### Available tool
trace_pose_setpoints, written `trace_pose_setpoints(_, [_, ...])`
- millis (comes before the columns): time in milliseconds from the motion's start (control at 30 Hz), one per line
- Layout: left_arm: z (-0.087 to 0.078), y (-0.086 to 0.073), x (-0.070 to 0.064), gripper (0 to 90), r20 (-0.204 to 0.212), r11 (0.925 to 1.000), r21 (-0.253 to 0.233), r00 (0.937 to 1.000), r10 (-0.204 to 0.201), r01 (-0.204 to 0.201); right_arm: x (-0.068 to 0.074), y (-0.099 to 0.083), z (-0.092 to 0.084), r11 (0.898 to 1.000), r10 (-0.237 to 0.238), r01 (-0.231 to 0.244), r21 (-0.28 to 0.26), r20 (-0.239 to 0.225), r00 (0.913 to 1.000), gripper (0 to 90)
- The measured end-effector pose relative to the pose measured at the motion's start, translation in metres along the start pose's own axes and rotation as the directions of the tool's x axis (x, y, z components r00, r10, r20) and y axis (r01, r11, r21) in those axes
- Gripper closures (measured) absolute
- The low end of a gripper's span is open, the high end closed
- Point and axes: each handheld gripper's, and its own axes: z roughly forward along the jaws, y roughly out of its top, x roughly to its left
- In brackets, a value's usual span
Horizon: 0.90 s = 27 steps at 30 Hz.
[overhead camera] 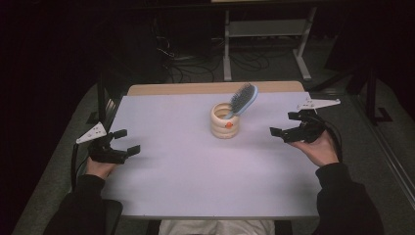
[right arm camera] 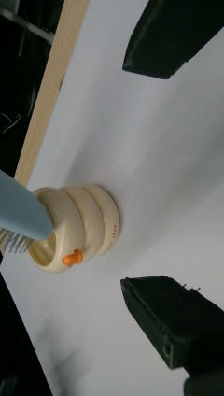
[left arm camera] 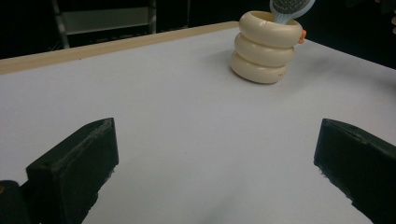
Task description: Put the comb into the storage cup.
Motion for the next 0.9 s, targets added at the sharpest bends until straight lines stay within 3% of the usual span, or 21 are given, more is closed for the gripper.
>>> trace_pose_setpoints(333, [-0.003, -0.002, 0.000, 0.0, 0.000, 1.0000, -0.002, 1.0000, -0.001, 0.001, 0.012, -0.021, -0.010, 1.000, -0.026, 0.026, -0.013, 0.003, 0.9997, 0.0])
trace_pose_setpoints(900, [-0.001, -0.003, -0.001, 0.0, 0.002, 0.9998, 0.017, 1.0000, -0.008, 0.008, 0.007, -0.059, -0.032, 0.999, 0.008, -0.006, -0.036, 0.040, 0.9992, 0.0])
